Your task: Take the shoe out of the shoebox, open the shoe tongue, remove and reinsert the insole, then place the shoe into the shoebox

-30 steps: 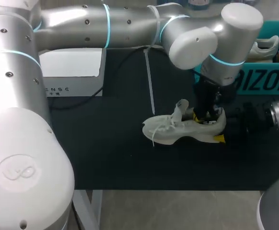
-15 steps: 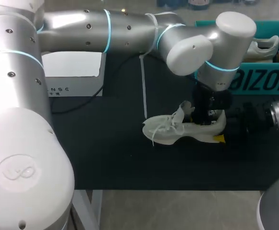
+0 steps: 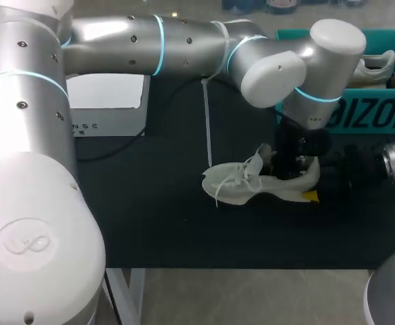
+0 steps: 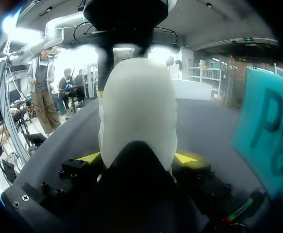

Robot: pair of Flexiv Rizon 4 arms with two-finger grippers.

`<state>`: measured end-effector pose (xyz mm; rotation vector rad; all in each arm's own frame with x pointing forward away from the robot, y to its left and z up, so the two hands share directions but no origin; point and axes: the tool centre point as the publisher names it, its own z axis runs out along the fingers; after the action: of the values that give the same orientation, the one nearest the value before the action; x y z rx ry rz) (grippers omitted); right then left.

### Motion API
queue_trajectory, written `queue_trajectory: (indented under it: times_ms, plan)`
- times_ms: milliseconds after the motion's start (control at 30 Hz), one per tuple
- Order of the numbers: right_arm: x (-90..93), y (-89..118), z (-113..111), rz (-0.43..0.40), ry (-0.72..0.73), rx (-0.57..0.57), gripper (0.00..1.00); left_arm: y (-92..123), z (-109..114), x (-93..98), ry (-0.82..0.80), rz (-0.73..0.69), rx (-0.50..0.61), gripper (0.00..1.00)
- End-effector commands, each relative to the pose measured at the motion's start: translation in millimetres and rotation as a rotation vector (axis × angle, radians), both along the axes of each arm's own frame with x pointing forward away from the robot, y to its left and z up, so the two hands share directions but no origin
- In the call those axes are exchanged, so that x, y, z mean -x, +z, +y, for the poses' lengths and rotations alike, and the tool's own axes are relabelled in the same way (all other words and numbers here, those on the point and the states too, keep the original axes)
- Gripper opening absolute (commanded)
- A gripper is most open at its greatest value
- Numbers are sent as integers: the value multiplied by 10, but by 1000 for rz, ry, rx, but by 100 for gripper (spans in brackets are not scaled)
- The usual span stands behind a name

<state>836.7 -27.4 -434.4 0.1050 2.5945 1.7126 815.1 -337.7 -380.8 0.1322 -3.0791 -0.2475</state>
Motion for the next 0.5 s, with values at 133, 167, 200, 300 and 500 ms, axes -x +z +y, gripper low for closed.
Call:
queue_trajectory:
  times_ms: [133, 167, 200, 300, 500]
  plan:
    - [-11, -56, 24, 2, -1, 2, 0, -160, 22, 9, -33, -12, -2, 32]
    - [-11, -56, 24, 2, -1, 2, 0, -193, 22, 16, -33, -14, -3, 35]
    - [-11, -56, 24, 2, -1, 2, 0, -223, 23, 21, -37, -14, -4, 35]
    - [-11, -56, 24, 2, -1, 2, 0, -368, 19, 55, -69, -13, 2, 40]
    - [-11, -56, 24, 2, -1, 2, 0, -586, 49, 77, -79, -41, -18, 0]
